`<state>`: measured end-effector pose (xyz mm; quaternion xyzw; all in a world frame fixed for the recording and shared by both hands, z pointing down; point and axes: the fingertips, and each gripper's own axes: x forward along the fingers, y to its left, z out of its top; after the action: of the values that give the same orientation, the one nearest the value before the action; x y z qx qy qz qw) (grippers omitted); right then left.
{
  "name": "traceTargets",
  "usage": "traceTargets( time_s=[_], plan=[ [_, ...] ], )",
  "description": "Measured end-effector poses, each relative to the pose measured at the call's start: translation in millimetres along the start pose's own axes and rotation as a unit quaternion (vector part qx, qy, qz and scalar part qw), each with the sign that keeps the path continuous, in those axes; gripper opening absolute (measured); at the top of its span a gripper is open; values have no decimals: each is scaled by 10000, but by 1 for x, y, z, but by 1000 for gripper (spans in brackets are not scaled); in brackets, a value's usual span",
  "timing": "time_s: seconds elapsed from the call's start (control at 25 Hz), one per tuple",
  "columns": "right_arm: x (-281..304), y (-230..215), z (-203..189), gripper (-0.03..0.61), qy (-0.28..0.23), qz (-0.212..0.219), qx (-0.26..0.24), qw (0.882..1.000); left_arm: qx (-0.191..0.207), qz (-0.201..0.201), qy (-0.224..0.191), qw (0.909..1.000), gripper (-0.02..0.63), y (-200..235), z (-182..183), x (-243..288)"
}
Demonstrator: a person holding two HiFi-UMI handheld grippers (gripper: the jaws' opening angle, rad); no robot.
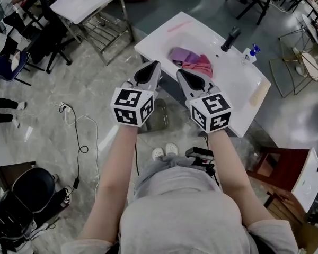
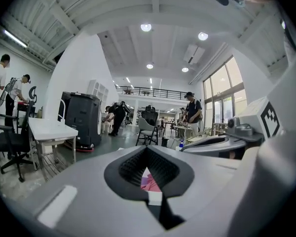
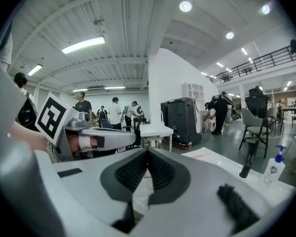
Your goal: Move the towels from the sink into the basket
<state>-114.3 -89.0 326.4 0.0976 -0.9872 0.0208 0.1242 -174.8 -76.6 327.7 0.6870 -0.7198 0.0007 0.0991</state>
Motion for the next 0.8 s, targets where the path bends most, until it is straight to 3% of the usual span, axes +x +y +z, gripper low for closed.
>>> traceTargets(
  time_s=[0.8],
  plan=[
    [-25, -2, 8, 18, -259, -713, 175, 9970, 207, -804, -200, 9963, 8, -32, 20, 0]
  ],
)
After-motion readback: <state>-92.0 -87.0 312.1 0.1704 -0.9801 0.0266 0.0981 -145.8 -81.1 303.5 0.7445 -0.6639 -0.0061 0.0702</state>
